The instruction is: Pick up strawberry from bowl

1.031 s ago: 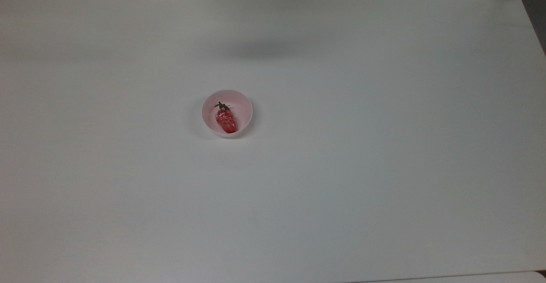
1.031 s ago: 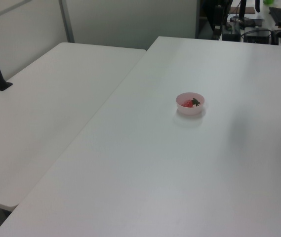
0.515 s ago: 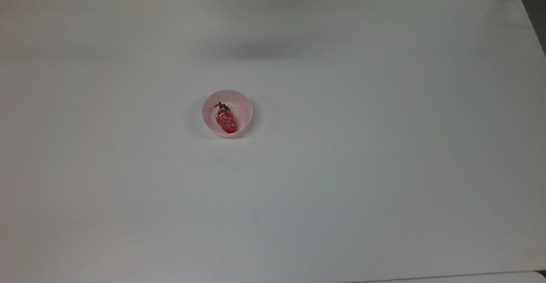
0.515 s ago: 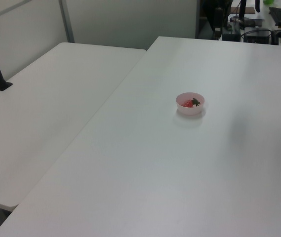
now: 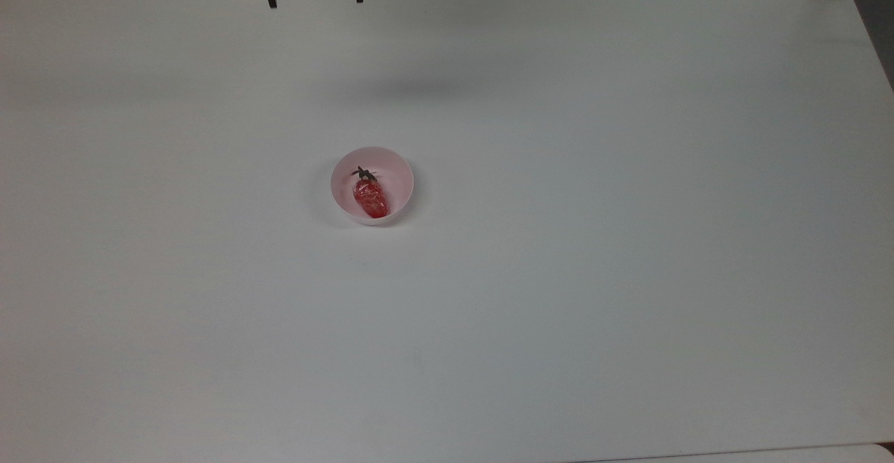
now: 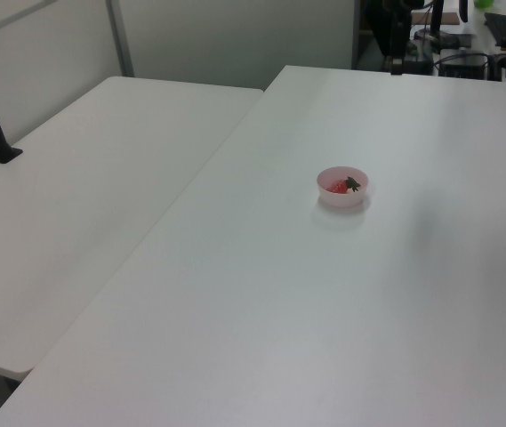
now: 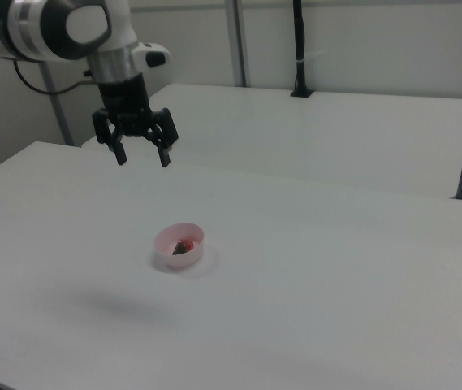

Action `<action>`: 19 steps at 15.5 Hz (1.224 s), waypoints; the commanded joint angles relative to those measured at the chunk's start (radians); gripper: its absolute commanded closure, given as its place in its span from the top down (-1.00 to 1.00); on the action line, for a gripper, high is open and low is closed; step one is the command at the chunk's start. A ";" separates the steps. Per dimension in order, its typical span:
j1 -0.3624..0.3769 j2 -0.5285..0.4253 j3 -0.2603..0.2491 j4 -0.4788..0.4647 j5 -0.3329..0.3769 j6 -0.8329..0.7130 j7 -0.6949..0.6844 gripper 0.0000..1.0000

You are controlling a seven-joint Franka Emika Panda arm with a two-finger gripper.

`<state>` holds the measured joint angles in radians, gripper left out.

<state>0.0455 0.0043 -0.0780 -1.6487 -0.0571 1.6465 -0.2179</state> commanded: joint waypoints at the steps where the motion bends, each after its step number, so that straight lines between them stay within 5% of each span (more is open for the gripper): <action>1: -0.003 0.063 0.000 -0.010 -0.007 0.103 -0.063 1.00; 5: 0.037 0.157 0.001 -0.016 -0.018 0.199 0.219 1.00; 10: 0.071 0.240 0.001 -0.037 -0.052 0.253 0.382 0.97; 14: 0.085 0.292 0.001 -0.100 -0.047 0.393 0.607 0.44; 19: 0.083 0.381 0.001 -0.098 -0.046 0.473 0.663 0.38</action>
<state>0.1215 0.3493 -0.0729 -1.7396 -0.0952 2.0569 0.3880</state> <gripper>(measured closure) 0.300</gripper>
